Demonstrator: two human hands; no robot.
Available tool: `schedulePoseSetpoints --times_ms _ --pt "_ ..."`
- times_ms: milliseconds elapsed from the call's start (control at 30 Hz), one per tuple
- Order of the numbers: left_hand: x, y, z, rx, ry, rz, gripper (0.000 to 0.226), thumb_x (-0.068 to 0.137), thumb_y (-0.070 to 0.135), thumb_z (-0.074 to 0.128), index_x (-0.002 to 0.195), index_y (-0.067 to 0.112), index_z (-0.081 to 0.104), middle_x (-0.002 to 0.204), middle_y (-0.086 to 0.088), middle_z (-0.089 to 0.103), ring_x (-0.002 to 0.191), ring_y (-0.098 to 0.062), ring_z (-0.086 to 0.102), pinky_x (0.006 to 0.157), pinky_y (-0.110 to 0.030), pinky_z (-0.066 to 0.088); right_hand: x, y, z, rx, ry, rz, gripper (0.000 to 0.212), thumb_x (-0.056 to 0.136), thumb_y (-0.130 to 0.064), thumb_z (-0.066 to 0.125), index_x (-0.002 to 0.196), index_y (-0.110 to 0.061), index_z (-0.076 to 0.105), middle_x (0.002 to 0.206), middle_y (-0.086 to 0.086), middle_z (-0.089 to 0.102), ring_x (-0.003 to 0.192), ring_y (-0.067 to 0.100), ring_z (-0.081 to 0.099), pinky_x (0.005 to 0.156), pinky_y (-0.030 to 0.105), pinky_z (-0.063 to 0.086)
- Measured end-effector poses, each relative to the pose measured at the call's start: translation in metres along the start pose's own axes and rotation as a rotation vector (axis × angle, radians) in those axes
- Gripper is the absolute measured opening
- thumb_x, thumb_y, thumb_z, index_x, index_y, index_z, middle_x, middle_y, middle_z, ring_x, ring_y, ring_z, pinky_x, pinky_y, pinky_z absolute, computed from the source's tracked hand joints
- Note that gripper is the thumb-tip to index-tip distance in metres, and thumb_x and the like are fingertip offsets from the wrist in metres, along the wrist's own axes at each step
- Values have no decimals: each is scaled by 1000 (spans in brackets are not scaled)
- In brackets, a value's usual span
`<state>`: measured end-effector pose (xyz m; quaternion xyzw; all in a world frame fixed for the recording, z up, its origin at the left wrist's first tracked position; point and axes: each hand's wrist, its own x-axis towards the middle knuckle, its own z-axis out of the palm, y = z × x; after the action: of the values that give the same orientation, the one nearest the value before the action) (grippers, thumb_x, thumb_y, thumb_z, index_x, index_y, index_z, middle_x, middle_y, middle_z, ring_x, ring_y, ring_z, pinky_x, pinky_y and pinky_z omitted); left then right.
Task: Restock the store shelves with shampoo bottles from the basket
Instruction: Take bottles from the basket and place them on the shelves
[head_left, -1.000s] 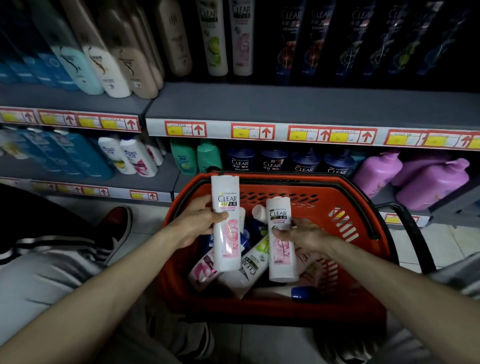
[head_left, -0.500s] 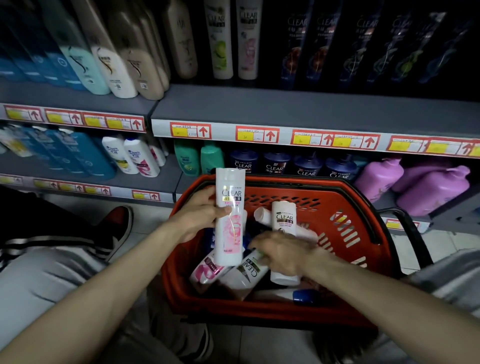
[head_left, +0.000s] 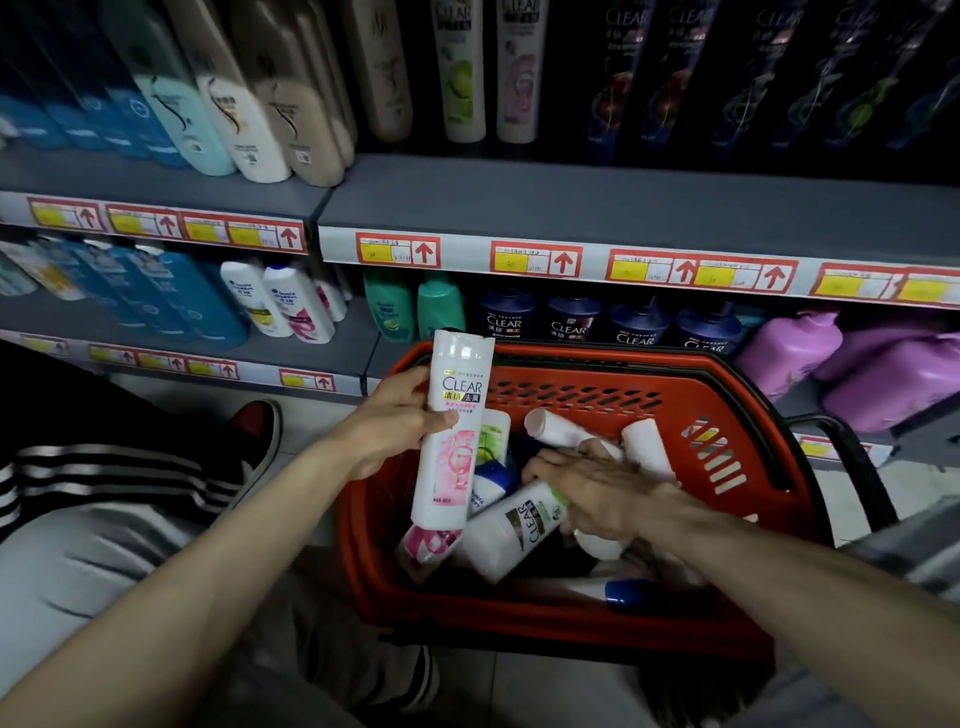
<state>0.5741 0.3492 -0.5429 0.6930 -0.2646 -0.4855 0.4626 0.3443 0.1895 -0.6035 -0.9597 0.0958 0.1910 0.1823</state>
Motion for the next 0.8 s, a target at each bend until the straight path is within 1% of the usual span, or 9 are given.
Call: schedulePoseSetpoints --times_ms 67,133,233,300,400,467,567,700,800 --pt "-1 5 -2 -4 8 23 49 93 -7 67 124 31 59 103 7 80 94 -8 77 63 -24 60 -4 2 -6 90 49 34 70 82 -29 79 136 -38 36 140 -14 47 129 9 44 105 36 27" --pt "-3 10 -5 -8 19 44 51 93 -7 67 129 28 58 104 5 80 95 -11 77 64 -27 61 -8 3 -17 285 91 115 70 82 -32 80 135 -41 35 137 -15 53 126 8 50 110 40 35" --pt "-6 15 -8 -41 16 57 52 93 -5 67 133 27 58 108 1 80 101 -16 76 75 -35 62 -17 1 -37 687 214 222 57 78 -36 85 116 -42 42 110 -14 69 99 3 66 90 38 58" --pt "-7 21 -6 -73 12 65 48 94 -1 69 132 28 60 109 1 80 104 -18 75 76 -33 61 -22 -4 -49 937 308 266 59 72 -41 89 116 -36 49 108 -10 73 98 3 69 89 36 57" --pt "-8 32 1 -125 -23 88 42 95 2 68 130 25 62 111 -1 79 101 -15 76 70 -25 60 -25 -14 -62 1371 398 258 60 75 -32 90 124 -21 56 116 8 75 109 27 72 97 53 55" --pt "-9 41 8 -133 -60 118 41 95 2 68 130 23 62 114 -3 78 105 -17 75 74 -27 61 -26 -24 -70 1571 434 237 54 81 -21 85 126 -17 56 117 16 72 106 34 70 98 58 54" --pt "-12 53 15 -150 -124 182 43 95 3 68 133 22 62 119 -7 76 111 -23 73 80 -31 61 -28 -39 -82 1752 407 155 51 91 -22 75 138 -20 55 122 18 70 109 34 67 97 52 54" --pt "-16 69 18 -184 -156 268 47 93 4 69 136 22 62 123 -12 75 114 -29 72 84 -38 62 -36 -51 -98 1952 316 -10 44 108 -30 46 148 -14 51 146 20 57 137 41 52 118 60 35" --pt "-18 86 11 -181 -154 308 47 94 -1 66 134 23 63 122 -12 75 112 -29 72 89 -42 60 -43 -48 -112 1943 329 -86 43 106 -14 44 148 -14 52 149 21 54 140 43 47 120 62 30"
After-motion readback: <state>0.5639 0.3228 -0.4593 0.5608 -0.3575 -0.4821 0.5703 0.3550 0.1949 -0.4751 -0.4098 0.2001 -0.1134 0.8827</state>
